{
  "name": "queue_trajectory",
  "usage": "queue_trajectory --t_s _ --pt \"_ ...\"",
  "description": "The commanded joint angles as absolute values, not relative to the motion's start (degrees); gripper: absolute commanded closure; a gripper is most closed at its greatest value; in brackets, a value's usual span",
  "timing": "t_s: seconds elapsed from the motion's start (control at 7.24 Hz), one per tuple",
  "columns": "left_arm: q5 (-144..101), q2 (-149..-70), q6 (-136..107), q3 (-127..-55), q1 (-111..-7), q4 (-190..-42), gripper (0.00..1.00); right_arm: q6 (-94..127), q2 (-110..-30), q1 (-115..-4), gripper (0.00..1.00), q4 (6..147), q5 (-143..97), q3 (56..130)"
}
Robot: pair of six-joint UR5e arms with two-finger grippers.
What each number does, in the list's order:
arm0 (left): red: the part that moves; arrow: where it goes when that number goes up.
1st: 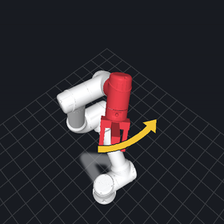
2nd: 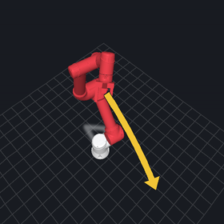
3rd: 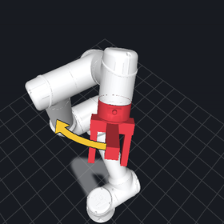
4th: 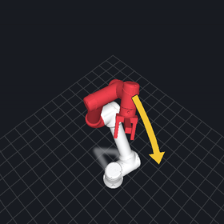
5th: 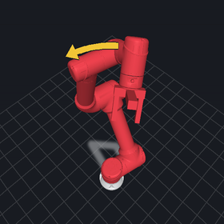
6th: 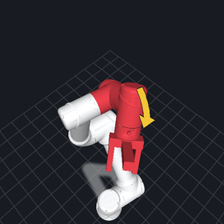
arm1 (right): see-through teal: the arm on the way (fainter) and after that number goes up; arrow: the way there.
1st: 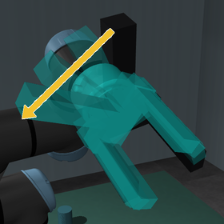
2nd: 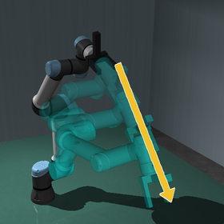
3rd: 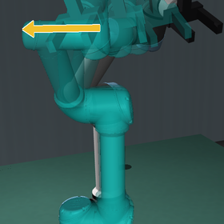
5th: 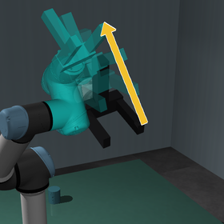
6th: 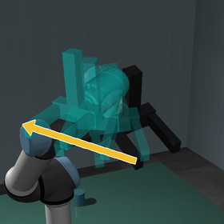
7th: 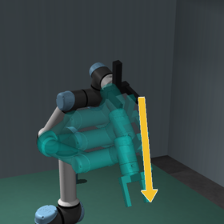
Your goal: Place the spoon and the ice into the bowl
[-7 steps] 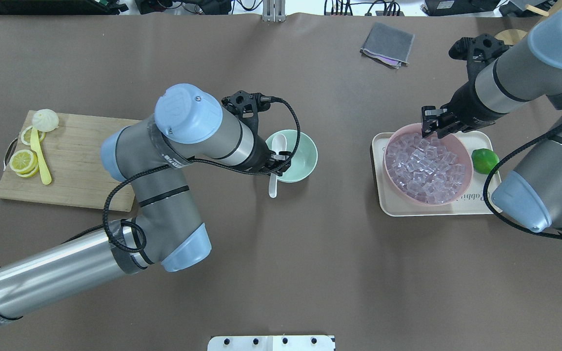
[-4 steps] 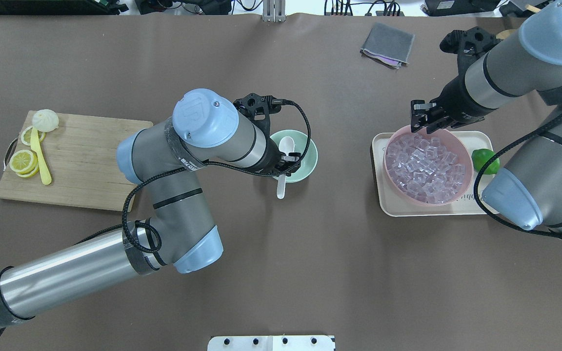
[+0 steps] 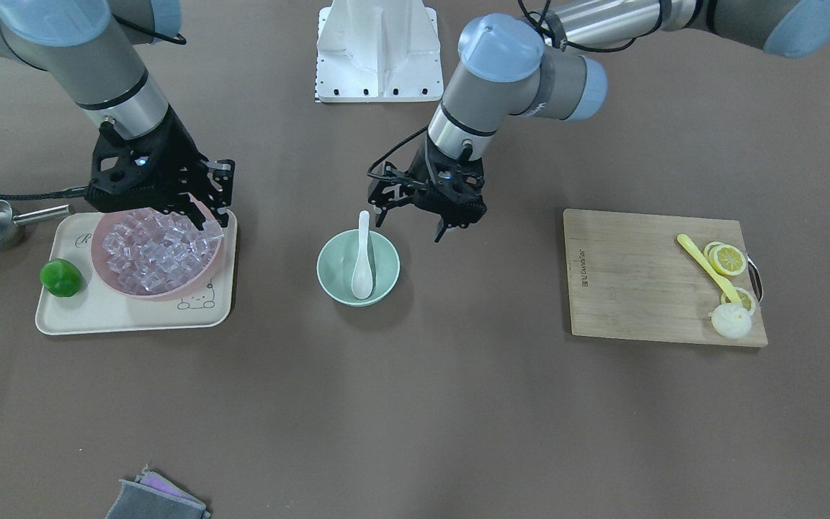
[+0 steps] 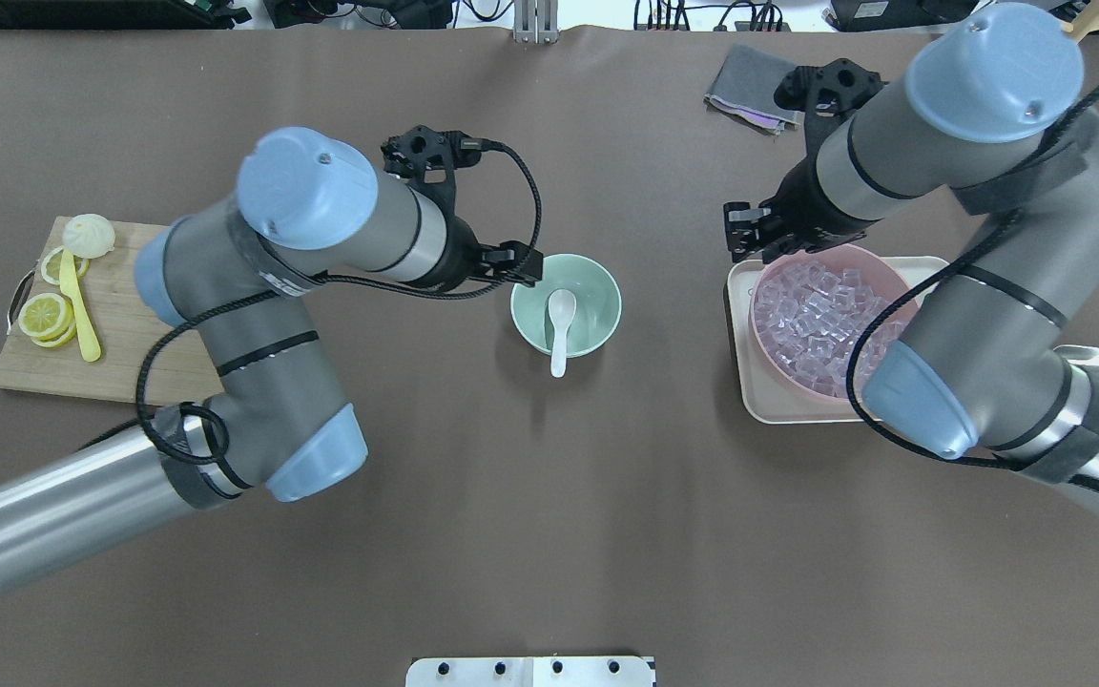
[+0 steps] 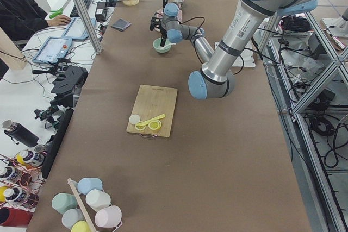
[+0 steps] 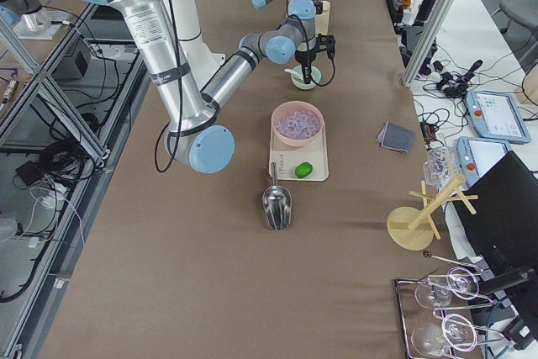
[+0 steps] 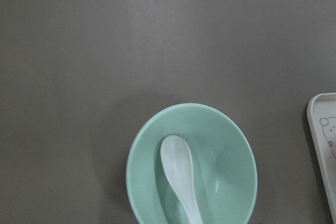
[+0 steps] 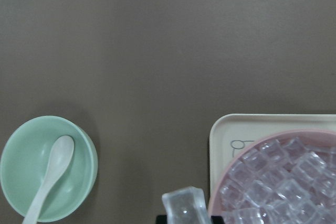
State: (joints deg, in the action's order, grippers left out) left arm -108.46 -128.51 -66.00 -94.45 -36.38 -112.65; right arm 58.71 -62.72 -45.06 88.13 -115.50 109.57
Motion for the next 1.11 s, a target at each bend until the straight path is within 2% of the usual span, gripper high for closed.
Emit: queue_trajectory --t_s 0.0,0.28,0.69,0.83,0.97 --pt "-110.7 -124.8 -60.5 -97.4 -41.9 -111.7 0.02 59.9 -55.8 -40.1 1.0 86.8 -110.6 102.3" --pt "-114.1 -123.3 -56.1 -97.4 -46.8 -111.7 0.02 63.8 -52.0 -36.2 1.0 78.0 -107.1 92.2" --pt "-114.5 -123.2 -54.1 -97.2 -47.5 -111.7 0.02 69.2 -50.8 -33.0 1.0 76.6 -104.8 91.1" --pt "-114.1 -123.0 -54.1 -97.3 -47.5 -111.9 0.02 69.6 -50.3 -32.9 0.01 76.6 -104.7 91.1" --pt "-114.0 -121.7 -52.6 -98.0 -47.8 -112.3 0.02 70.2 -49.4 -32.9 0.0 77.0 -104.9 91.3"
